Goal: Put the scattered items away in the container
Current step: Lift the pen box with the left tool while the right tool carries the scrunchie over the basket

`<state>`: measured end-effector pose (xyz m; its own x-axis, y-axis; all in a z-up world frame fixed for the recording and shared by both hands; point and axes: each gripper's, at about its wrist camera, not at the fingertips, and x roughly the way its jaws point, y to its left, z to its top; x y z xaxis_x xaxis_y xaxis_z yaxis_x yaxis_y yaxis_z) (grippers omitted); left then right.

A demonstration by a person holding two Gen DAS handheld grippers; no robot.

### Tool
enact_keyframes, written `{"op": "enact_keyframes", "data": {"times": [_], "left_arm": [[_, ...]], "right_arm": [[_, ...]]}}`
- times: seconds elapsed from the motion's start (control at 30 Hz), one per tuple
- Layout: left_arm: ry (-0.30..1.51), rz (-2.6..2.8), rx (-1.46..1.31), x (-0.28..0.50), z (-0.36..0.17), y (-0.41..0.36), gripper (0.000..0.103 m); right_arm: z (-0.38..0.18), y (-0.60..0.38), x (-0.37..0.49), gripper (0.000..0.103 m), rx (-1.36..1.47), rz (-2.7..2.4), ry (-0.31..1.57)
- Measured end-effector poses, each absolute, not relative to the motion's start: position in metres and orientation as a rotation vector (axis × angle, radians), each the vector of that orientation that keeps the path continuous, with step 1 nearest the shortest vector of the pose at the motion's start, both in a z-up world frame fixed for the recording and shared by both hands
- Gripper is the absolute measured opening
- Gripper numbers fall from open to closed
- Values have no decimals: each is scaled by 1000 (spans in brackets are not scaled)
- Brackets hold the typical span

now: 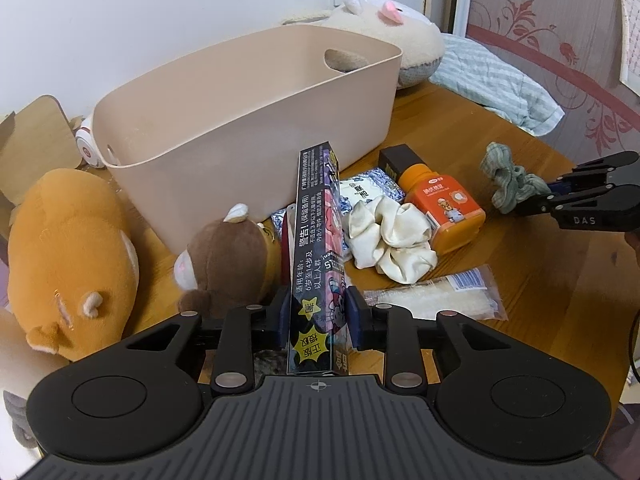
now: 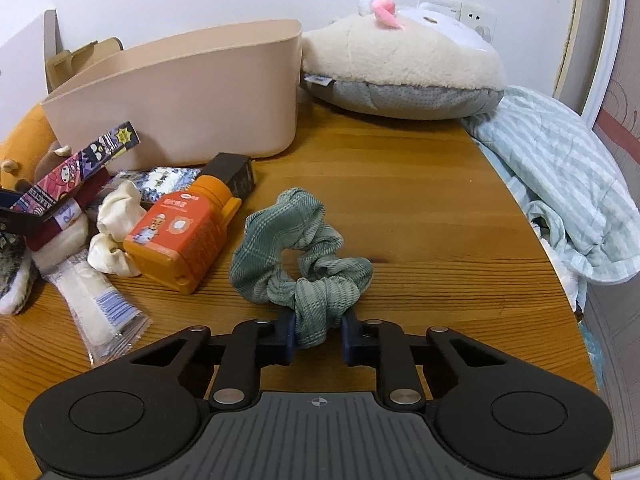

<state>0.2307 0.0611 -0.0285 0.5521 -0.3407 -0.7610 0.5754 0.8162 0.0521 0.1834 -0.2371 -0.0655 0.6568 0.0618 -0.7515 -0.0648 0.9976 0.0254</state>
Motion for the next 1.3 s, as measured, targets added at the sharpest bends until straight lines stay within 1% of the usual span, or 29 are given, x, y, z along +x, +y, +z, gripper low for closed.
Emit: {"op": "enact_keyframes", "data": {"times": [0.37,0.7,1.0,1.3], "left_arm": [[790,-564,288,209,-16,64,29],[687,-534,261,196,21,71,29],[587,-494,220,204,61,72,28],[543,-435,211,246,86,65,29]], "right_arm": [[-45,-235,165,19,-7,88,810],[-11,-224,166,19,-44,136,750],[33,-205,196,19,-122,188,659],[65,-188,243,19,-148,216,598]]}}
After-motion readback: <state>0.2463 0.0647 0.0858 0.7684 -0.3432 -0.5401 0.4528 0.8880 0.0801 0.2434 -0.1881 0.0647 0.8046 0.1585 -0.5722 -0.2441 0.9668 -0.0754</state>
